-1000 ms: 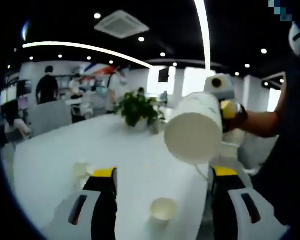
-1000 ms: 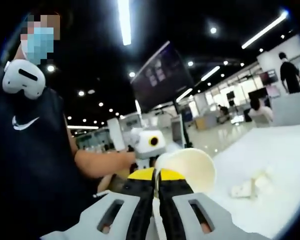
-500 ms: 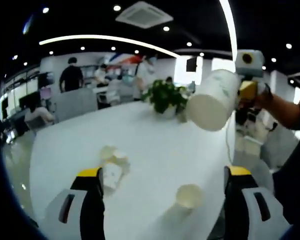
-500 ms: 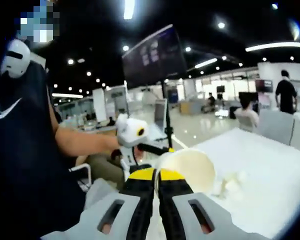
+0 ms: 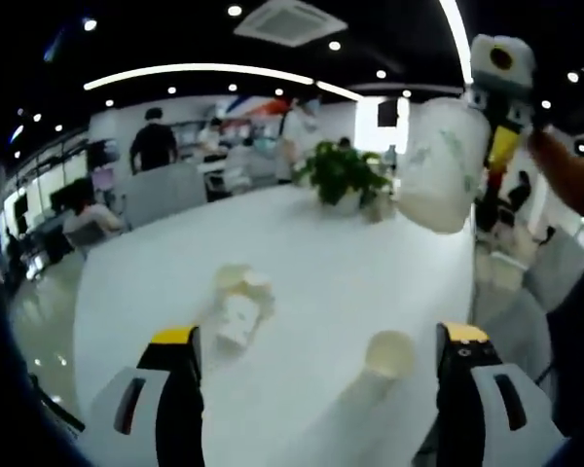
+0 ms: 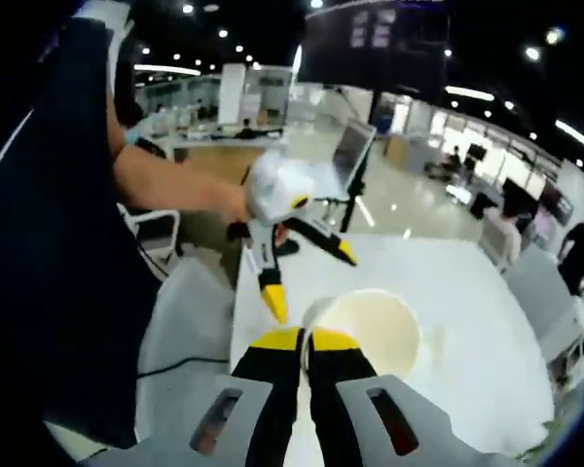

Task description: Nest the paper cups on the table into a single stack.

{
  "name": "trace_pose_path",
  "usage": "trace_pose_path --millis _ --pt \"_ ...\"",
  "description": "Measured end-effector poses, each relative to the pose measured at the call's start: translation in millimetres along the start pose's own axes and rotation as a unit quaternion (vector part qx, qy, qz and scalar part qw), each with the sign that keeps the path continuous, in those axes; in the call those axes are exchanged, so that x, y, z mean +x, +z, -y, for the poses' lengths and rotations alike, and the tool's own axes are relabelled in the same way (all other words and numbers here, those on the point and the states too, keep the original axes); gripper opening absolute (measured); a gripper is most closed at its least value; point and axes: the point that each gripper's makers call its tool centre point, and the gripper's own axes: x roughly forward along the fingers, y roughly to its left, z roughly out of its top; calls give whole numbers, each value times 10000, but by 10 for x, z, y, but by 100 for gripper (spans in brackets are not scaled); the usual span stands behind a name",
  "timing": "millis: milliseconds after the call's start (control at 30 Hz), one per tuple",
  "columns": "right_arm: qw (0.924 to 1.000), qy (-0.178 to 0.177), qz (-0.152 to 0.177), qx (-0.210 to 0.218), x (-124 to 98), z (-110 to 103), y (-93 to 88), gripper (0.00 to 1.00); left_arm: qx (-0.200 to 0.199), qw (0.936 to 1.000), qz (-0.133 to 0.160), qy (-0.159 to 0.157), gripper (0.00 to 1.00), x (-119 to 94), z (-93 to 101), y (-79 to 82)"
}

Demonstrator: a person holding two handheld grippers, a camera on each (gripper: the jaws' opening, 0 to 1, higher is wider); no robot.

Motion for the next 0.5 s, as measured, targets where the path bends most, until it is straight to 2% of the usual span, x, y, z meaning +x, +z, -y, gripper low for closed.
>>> trace_pose_path --millis 100,200,267,400,500 --pt "9985 80 -514 -163 55 2 -93 0 -69 10000 -9 58 98 -13 -19 -48" --pt "9936 140 -1000 -498 79 11 -165 0 -41 9999 6 110 98 -44 -30 -91" --pt "9912 233 -1160 -590 90 -3 -169 0 7 9999 -10 170 98 -57 -44 -123" --pt "9816 427 -1698 -768 119 -11 -239 0 210 9992 -205 274 98 -73 -45 -310" --pt "9706 423 -2151 -992 175 19 -326 0 201 9989 -262 341 98 -101 -49 -430"
